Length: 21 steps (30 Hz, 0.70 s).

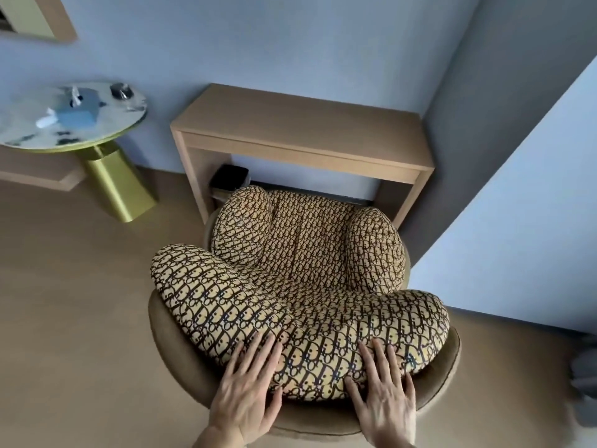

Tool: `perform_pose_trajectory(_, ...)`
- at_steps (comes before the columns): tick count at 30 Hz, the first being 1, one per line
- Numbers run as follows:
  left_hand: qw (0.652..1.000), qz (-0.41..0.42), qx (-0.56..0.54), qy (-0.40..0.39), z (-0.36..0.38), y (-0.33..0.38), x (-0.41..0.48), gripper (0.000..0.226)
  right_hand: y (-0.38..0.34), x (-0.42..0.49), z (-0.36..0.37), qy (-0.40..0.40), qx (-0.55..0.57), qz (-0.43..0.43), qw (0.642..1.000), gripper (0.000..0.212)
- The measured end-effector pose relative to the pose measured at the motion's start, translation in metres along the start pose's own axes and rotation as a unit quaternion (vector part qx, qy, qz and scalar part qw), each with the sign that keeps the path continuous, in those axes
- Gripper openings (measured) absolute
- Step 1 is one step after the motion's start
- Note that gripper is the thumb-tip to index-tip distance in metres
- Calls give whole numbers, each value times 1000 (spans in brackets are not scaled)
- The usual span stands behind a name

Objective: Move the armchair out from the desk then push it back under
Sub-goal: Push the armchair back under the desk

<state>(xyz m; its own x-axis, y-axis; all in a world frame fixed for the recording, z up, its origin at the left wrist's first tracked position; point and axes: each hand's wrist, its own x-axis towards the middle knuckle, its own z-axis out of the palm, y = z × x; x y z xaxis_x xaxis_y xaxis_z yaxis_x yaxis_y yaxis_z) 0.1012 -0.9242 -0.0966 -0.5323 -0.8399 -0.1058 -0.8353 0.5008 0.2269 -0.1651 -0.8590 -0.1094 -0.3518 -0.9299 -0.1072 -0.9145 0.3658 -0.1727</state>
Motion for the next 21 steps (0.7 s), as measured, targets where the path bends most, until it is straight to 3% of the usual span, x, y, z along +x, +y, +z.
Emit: perform_pose_trajectory(21, 994, 2, 92, 61, -3, -43, 210, 77, 3, 223, 2, 2, -6, -23, 1000, 71)
